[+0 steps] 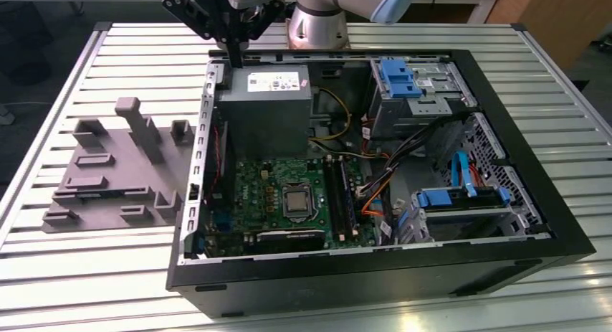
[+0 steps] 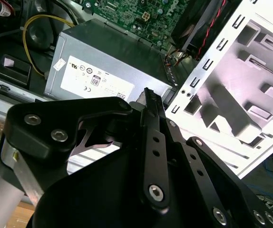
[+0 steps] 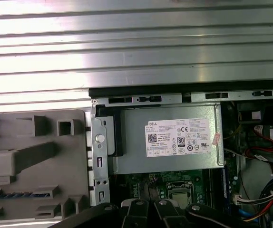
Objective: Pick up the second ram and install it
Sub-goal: 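Reach for the second ram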
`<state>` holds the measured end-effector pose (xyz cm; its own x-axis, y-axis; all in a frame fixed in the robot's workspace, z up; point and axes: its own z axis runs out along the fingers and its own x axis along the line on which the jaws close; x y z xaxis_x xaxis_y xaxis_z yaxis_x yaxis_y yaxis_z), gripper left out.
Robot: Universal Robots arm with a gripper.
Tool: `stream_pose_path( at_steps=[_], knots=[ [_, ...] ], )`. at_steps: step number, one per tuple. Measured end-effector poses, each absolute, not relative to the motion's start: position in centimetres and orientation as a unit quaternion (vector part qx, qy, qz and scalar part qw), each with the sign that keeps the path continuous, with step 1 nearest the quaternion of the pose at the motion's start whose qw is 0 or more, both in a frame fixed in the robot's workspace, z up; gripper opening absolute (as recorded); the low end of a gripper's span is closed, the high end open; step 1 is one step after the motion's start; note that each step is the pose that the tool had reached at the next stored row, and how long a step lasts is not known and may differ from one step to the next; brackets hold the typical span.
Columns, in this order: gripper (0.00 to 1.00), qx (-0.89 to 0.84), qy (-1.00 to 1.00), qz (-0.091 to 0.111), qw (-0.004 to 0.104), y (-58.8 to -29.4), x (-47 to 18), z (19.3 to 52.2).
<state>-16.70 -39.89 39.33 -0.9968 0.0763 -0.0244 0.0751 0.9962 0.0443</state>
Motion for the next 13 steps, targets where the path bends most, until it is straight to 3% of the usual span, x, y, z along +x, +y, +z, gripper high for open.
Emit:
stream_pose_path(
  at_steps=[13],
  knots=[
    [0.11,0.038,0.999,0.022,0.013,-39.89,-17.05,39.33]
  ],
)
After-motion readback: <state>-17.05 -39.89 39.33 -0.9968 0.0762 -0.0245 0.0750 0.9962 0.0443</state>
